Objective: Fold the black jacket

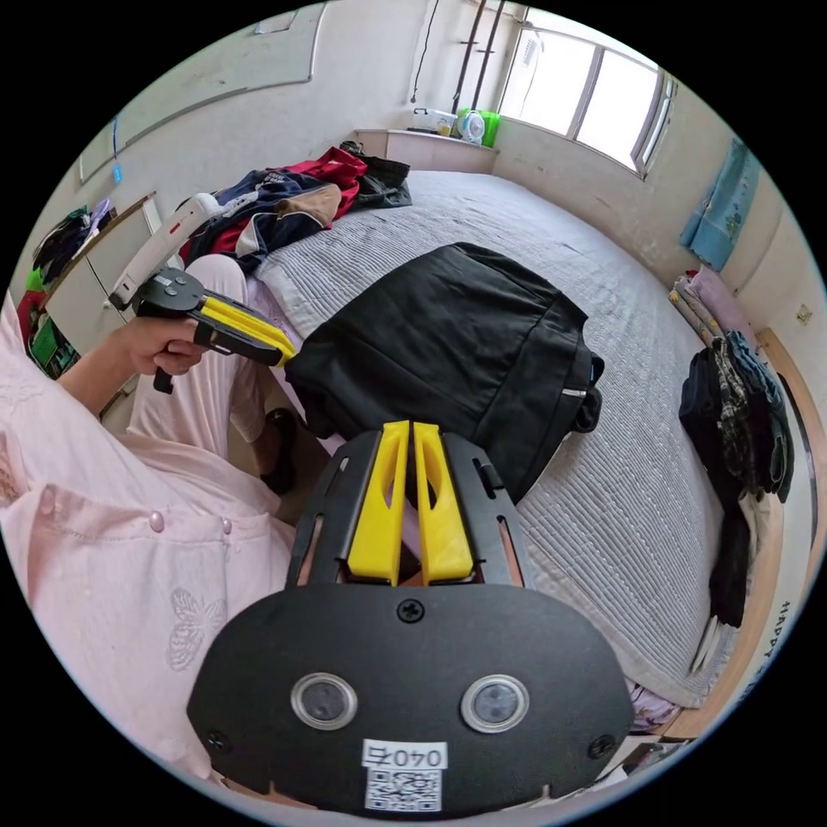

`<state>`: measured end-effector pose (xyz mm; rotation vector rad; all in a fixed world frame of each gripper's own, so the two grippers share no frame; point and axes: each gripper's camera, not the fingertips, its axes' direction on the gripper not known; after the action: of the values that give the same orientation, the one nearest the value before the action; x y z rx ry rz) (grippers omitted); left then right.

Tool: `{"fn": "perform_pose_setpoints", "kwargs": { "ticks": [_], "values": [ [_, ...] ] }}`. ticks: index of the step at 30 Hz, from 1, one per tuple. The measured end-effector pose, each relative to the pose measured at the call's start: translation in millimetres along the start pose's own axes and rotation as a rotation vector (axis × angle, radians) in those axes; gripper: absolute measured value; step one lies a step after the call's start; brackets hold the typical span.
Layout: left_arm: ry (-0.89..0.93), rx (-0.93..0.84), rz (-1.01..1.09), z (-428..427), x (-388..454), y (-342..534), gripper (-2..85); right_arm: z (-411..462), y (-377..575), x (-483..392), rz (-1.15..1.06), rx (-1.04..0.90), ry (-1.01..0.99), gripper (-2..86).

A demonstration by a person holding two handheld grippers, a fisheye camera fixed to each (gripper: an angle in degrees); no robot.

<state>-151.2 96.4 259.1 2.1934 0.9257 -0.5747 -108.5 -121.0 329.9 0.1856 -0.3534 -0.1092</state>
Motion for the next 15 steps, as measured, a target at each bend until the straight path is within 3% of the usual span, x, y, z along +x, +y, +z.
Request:
{"fn": "perform_pose_setpoints", "kwargs": {
  "ticks": [8, 15],
  "values": [
    [0.200, 0.032, -0.120, -18.7, -50.2, -3.6, 4.0, 17.7, 33.0, -5.9, 0.026, 0.014, 0.037, -1.0],
    [0.249, 0.013, -0.143, -21.8, -77.1, -12.8, 6.5, 33.1, 49.7, -13.2, 0.028, -0.002, 0.055, -1.0]
  ]
}}
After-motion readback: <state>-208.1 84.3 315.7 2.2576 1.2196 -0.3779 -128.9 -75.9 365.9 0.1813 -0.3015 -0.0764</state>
